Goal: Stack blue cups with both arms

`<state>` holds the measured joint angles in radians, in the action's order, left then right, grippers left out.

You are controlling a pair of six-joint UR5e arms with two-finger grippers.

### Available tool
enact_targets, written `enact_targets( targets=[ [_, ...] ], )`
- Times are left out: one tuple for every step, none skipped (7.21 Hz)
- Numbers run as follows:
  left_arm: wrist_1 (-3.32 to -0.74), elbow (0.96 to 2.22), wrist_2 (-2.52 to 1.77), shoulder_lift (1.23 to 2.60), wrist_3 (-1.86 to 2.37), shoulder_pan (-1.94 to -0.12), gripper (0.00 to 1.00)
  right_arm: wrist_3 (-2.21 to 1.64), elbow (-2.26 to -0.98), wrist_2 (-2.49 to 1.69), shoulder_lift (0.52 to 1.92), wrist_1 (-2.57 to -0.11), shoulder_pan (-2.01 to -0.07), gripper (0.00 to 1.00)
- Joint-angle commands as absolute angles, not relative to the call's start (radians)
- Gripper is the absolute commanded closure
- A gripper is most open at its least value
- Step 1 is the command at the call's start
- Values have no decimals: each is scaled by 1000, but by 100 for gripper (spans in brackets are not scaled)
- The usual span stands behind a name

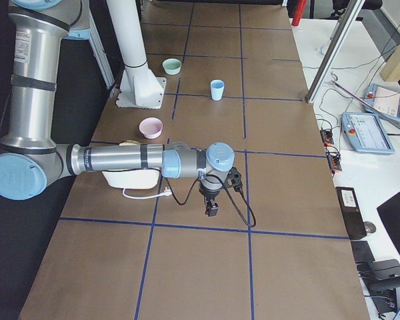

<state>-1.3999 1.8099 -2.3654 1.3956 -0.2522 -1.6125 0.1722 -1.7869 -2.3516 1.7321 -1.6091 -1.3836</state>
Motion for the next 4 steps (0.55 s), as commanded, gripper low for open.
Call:
enact_targets(
  targets=[
    [-1402,1795,-2356,1394,-253,-1612,0,172,-1786,-2350,1733,-1609,-1408,0],
    [-1402,1793,-2356,1393,-253,-1612,0,173,-1787,-2344,1736,-1611,-1473,0],
    [-1404,1792,-2364,1384,-256,-1612,0,184,-1779,-2339,1765,-1611,-1523,0],
    [-1404,1790,-2359,1388,-250,-1612,0,184,-1769,-2341,1772,-1609,-1535,0]
  ],
)
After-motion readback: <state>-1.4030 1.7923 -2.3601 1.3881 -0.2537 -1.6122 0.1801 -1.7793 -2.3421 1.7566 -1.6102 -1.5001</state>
